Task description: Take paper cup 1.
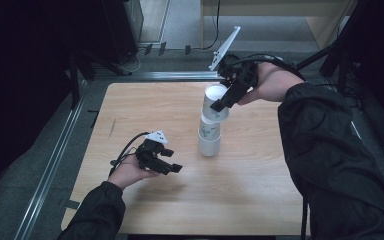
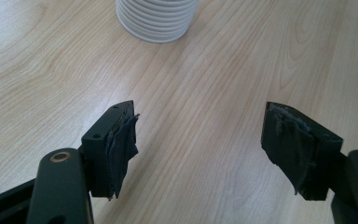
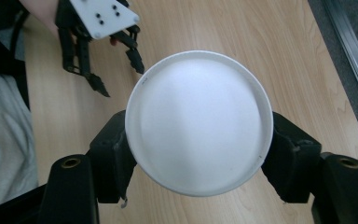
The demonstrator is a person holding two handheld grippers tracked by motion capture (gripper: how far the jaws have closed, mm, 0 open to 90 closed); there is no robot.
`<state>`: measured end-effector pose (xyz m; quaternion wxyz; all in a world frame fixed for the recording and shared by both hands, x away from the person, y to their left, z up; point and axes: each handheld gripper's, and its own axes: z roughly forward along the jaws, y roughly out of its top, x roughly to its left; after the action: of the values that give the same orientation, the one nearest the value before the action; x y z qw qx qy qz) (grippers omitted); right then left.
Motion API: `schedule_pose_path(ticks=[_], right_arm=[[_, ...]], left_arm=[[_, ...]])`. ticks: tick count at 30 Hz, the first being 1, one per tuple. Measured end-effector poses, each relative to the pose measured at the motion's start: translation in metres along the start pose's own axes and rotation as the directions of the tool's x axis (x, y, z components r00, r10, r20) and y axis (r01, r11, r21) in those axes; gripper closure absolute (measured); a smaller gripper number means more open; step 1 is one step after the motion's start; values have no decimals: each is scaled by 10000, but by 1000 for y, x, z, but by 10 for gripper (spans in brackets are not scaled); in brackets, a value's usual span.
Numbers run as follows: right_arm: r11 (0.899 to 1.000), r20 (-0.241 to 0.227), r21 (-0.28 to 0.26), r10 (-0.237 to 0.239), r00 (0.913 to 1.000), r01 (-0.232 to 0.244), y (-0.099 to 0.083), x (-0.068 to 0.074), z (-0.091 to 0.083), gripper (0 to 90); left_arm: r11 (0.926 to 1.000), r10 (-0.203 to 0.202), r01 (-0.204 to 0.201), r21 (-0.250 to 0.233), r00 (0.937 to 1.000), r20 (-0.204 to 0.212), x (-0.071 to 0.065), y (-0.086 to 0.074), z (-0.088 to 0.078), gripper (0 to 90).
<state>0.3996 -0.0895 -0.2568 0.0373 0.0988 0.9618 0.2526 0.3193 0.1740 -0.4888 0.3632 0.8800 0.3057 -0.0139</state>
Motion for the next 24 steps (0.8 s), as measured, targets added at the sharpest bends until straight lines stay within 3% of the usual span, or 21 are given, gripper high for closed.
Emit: schedule_pose_path(ticks=[3,7,10,13,24], right_arm=[[9997,-196,-241,-2,9998,-3,-3,9,-10,341],[9993,-539,-349,-147,9984,129,-13,21,-9,342],[9996,-591,-146,-236,9980,228,-25,28,0,342],[9989,-828,-368,-328,9960,299,-41,36,12,343],[9974,-1148,-712,-183,9932,101,-72,50,42,343]], left_arm=[[10000,27,-27,-91,10000,71,0,0,-1,262],[9999,4,-3,-131,10000,89,-1,0,-1,257],[9999,13,-12,-138,9999,107,-1,0,-2,255],[9998,50,-47,-176,9998,183,-2,1,-3,256],[9995,217,-208,-256,9991,370,-4,1,-2,256]])
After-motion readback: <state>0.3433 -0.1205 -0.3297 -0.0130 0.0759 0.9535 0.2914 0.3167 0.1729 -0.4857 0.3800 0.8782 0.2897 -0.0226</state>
